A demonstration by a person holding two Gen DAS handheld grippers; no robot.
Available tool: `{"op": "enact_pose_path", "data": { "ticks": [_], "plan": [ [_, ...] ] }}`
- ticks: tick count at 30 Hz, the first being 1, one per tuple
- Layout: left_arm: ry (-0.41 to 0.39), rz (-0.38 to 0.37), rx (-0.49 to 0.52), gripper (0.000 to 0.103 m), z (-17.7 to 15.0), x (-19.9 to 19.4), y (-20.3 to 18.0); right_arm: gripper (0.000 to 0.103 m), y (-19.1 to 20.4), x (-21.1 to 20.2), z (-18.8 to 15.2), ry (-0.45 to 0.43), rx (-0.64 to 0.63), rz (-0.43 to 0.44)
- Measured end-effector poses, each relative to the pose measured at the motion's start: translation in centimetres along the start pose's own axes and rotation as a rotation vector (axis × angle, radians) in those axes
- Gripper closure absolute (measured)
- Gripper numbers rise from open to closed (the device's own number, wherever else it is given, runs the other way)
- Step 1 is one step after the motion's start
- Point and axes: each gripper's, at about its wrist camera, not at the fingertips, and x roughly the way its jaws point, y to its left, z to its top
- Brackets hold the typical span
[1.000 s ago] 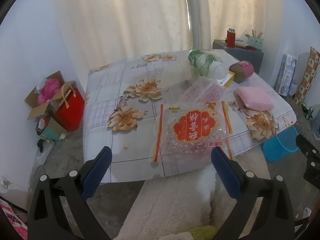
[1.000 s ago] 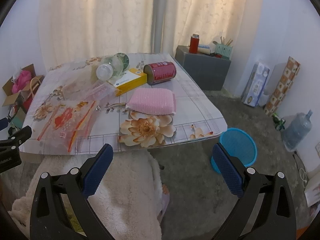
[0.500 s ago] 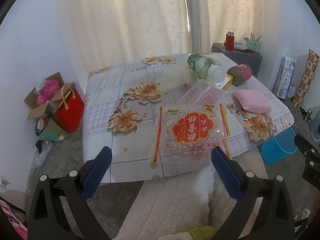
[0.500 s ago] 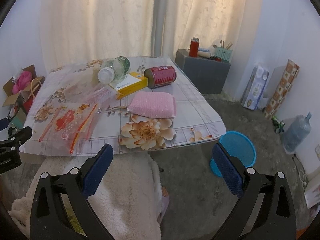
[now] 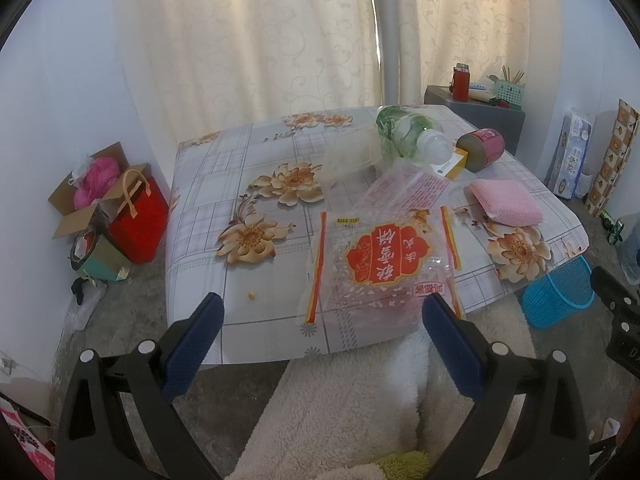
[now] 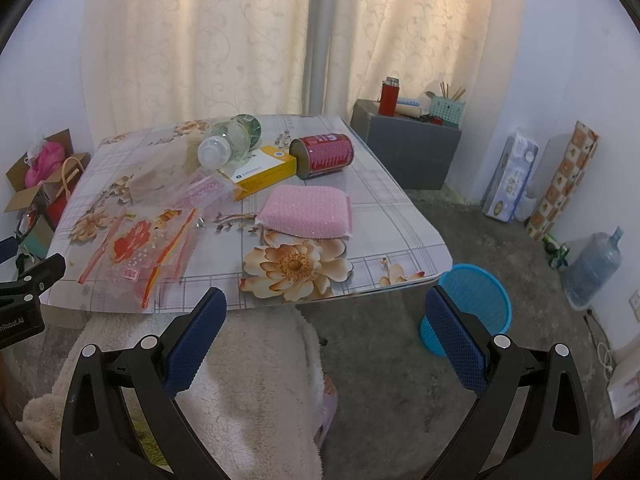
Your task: Collect trash
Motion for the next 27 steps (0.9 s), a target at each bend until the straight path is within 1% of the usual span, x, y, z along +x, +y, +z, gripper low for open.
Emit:
{"op": "enact_pose_path", "data": {
  "ticks": [27],
  "plan": [
    [0.014,0.001,-0.002,0.006,-0.16,0.11,0.16,0.008,0.03,-0.09,-0.04,0.000,0.002,0.001]
  ]
}}
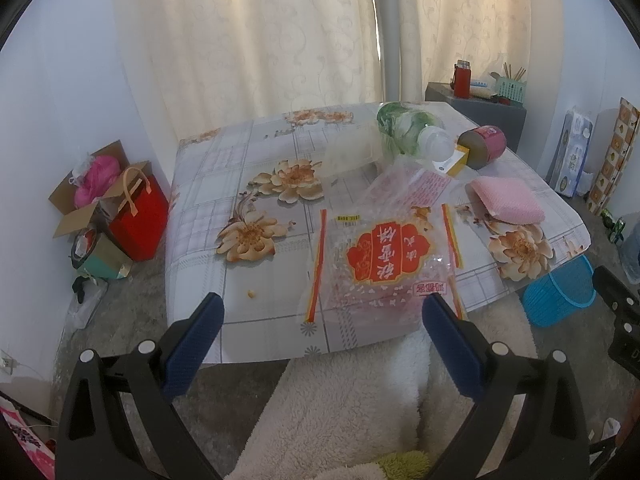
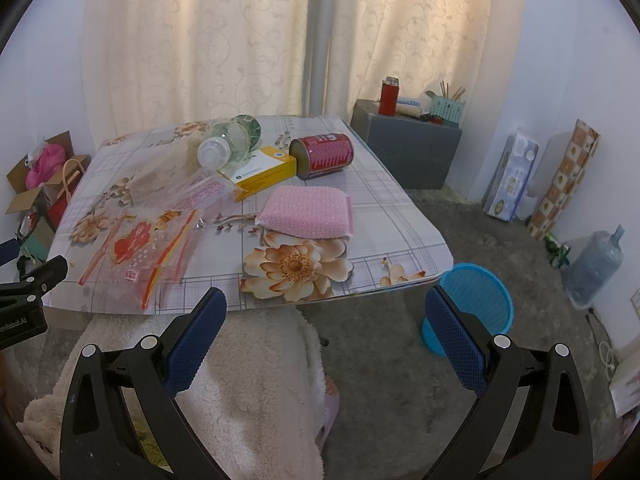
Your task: Collect trash
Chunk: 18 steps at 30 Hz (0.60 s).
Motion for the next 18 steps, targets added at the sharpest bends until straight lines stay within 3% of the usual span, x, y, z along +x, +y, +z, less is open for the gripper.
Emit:
{"op": "enact_pose_path", "data": {
  "ticks": [8,18],
  "plan": [
    [0.008,0.000,0.002,0.006,0.0,0.1,0.1,0.008,0.0,0.0,0.0,0.002,-0.001,0.000],
    [0.034,-0.017,-0.025,0.006,1.5,2.9,2.0,0.008,0.1,1.6,0.6,0.044,0.033,0.023]
  ]
}}
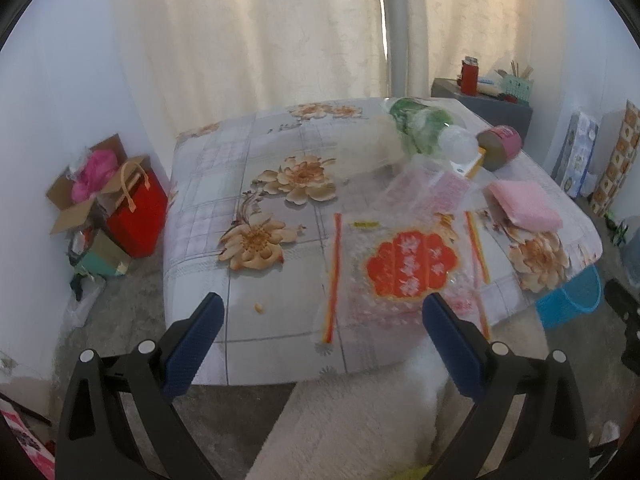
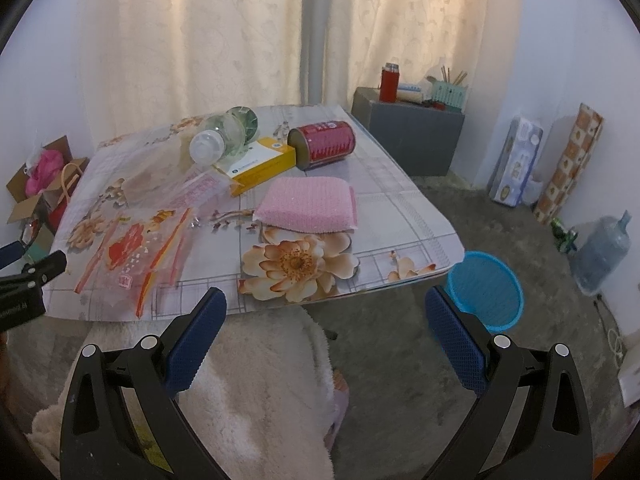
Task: Collect trash
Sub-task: 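Grasp the red-printed plastic bag with the left gripper while the right gripper grasps the pink sponge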
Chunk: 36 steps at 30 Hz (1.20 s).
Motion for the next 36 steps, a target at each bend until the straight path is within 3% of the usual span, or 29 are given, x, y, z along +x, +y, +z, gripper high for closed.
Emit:
{"op": "enact_pose_path", "data": {
  "ticks": [4,8,12,19,22,29,36],
  "plan": [
    [-0.001,-0.097,-0.026,0.006,0.8,1.3,1.7,0.008,-0.1,0.9,0.3,0.009,0.018,0.023],
    [-0.059,-0.302,-0.051,0.006,1.2,1.9,3.3,0.008,0.2,1.7,1.1,0.016,0.043,0.062],
    [-0.062,-0.361,-0.097,0.006,1.7,2.6,3.7,0.008,0.5,2.2,1.9,0.001,0.059,0.092],
    [-0.013,-0.491,-0.052,0.006,2.6,3.9,2.0,0.008,1.0,3.9,2.7,0.018,0.072,0.152],
    [0.035,-0.507,-0.009,0.006,2.3,4.8,0.1,0.008,1.1,4.6,2.8,0.035,0.088,0.190],
    [0.117,-0.408,0.115,0.006,1.5,8.1,-4.1,0.008,1.1,5.9,2.8,0.062,0.099,0.222],
    [0.121,-0.336,0.246,0.006,0.6,9.6,-6.3,0.008,-0.2,7.4,2.1,0.106,0.158,0.233]
  ]
}}
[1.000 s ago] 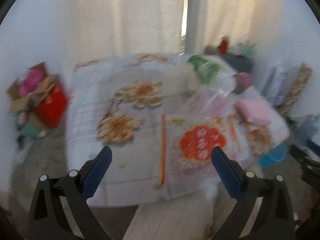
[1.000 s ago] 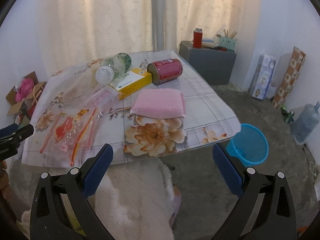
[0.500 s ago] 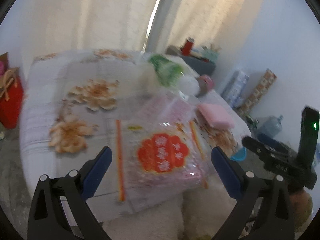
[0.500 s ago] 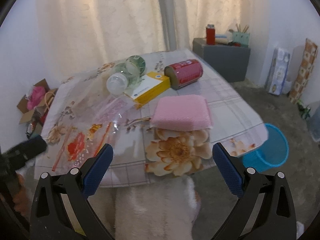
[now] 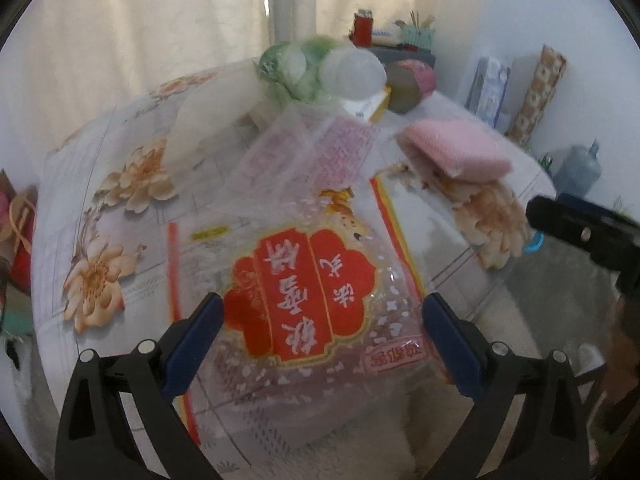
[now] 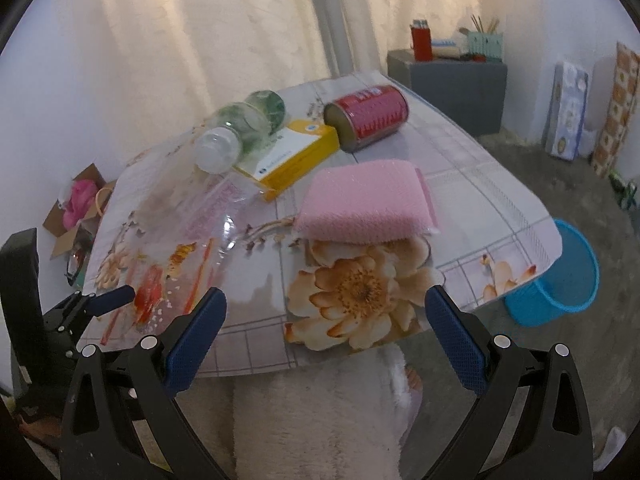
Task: Collect trash
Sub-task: 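Grasp the red-printed plastic bag with the left gripper while the right gripper grasps the pink sponge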
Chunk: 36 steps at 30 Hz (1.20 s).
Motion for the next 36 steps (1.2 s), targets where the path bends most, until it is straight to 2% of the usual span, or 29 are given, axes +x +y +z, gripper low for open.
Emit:
{"op": "enact_pose_path", "data": {
  "ticks": [5,13,16,21,25,29,33,36],
  "plan": [
    [0.028,0.002,0.004,0.007,-0.2,1.1,-0.1,0.008,-1.0,0.5,0.1,0.014,0.027,0.006],
    [0.012,0.014,0.036,0.020,-0.3,0.9,-0.8,0.008,-2.9,0.7,1.2,0.001,0.093,0.014],
    [0.008,0.010,0.036,0.026,-0.2,0.9,-0.7,0.008,-4.1,1.0,2.1,-0.005,0.134,0.014],
    [-0.007,-0.007,0.041,0.044,-0.5,0.4,-0.8,0.008,-6.0,2.4,4.2,0.001,0.182,0.046],
    [-0.016,-0.025,0.035,0.053,-0.8,0.0,-0.5,0.008,-7.8,4.4,5.8,0.036,0.264,0.089],
    [-0.025,-0.056,0.011,0.067,-1.0,-0.3,-0.1,0.008,-9.0,6.2,6.2,0.081,0.353,0.128],
    [-0.029,-0.090,-0.017,0.073,-1.1,-0.4,0.4,0.009,-9.2,7.2,6.1,0.109,0.389,0.108],
    [-0.033,-0.114,-0.033,0.077,-1.2,-0.6,0.8,0.018,-8.2,7.2,6.1,0.119,0.352,0.054]
  ]
}}
